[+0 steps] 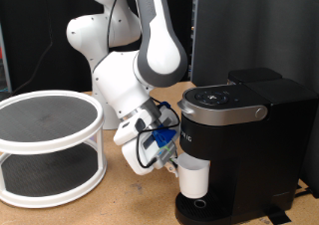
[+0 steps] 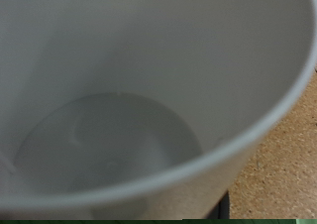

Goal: Make a cup of coffee with the keurig machine

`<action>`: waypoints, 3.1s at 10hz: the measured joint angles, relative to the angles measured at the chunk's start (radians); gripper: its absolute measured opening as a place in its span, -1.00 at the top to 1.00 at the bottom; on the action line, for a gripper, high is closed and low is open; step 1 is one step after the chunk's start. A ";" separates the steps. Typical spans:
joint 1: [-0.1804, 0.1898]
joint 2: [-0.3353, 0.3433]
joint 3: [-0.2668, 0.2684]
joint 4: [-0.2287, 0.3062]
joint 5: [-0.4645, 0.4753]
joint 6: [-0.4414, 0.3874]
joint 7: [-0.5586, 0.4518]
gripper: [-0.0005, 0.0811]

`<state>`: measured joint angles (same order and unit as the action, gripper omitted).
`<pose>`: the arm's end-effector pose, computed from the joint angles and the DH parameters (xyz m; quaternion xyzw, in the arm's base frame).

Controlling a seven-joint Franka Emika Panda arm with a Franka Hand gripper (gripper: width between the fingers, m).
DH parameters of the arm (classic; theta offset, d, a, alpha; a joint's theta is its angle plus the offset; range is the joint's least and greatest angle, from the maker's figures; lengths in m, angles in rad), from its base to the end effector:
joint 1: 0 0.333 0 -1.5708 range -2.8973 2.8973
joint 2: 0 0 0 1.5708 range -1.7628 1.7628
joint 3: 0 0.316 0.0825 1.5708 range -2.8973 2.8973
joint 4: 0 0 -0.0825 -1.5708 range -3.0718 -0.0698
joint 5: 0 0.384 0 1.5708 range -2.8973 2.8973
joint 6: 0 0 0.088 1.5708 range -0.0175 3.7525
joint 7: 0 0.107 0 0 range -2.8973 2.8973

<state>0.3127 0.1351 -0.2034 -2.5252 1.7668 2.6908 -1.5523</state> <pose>0.4335 0.0129 0.2126 -0.9403 -0.0077 -0.2391 0.2420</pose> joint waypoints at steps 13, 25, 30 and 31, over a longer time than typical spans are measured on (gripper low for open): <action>0.002 0.081 0.039 0.046 0.097 0.027 -0.061 0.54; -0.065 -0.119 -0.021 -0.101 -0.171 -0.145 0.054 -0.98; -0.077 -0.145 -0.032 -0.129 -0.230 -0.150 0.072 -0.98; -0.082 -0.172 -0.035 -0.141 -0.263 -0.150 0.105 -0.98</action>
<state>0.2304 -0.0368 -0.2387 -2.6663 1.5042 2.5411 -1.4475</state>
